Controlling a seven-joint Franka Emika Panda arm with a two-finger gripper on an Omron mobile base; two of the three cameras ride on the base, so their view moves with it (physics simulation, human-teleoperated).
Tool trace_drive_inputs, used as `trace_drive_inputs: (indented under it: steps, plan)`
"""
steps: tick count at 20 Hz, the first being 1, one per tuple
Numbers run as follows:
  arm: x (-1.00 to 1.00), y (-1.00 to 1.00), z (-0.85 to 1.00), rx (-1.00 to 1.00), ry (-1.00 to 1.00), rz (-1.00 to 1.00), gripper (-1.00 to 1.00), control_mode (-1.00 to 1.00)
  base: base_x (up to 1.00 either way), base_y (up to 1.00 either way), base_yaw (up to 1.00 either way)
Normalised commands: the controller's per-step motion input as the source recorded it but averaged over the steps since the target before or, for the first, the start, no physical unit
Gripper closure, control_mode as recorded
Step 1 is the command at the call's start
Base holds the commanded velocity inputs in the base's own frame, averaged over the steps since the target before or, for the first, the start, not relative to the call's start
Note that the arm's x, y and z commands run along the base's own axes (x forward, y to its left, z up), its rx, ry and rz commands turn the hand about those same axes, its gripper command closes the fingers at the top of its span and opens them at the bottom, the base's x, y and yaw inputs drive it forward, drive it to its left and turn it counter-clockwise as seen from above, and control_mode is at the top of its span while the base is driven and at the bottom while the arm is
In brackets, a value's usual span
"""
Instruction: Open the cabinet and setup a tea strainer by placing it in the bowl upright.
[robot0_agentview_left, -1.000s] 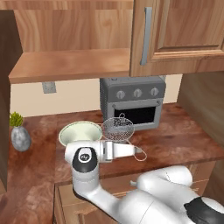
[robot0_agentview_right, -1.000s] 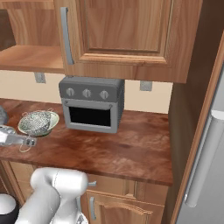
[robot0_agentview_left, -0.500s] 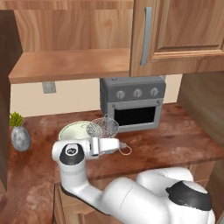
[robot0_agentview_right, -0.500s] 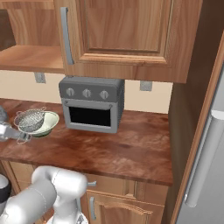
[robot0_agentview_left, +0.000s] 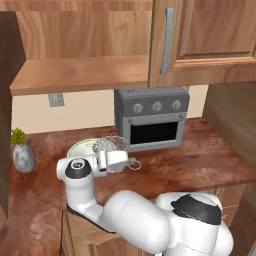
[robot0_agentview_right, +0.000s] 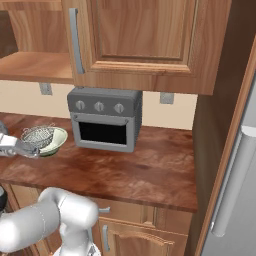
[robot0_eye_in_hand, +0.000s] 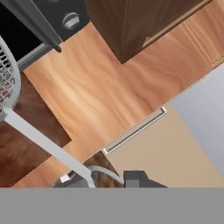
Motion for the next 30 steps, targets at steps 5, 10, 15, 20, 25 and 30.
trace_drive_inputs:
  steps: [5,10,15,20,25,30]
  plan:
    - [0.51,0.14,-0.33,0.00,0.06,0.01,1.00,-1.00,0.00,0.00,0.00]
    - [0.45,0.17,-0.34,0.00,0.02,0.00,1.00,-1.00,0.00,0.00,0.00]
    - [0.37,0.15,-0.25,0.01,0.00,0.01,1.00,-1.00,0.00,0.00,0.00]
    - [0.34,0.14,-0.20,0.00,0.00,0.00,1.00,-1.00,0.00,0.00,0.00]
    - [0.31,0.14,-0.24,0.00,0.00,0.00,1.00,-1.00,0.00,0.00,0.00]
    - [0.25,0.14,-0.24,0.00,0.00,0.00,1.00,-1.00,0.00,0.00,0.00]
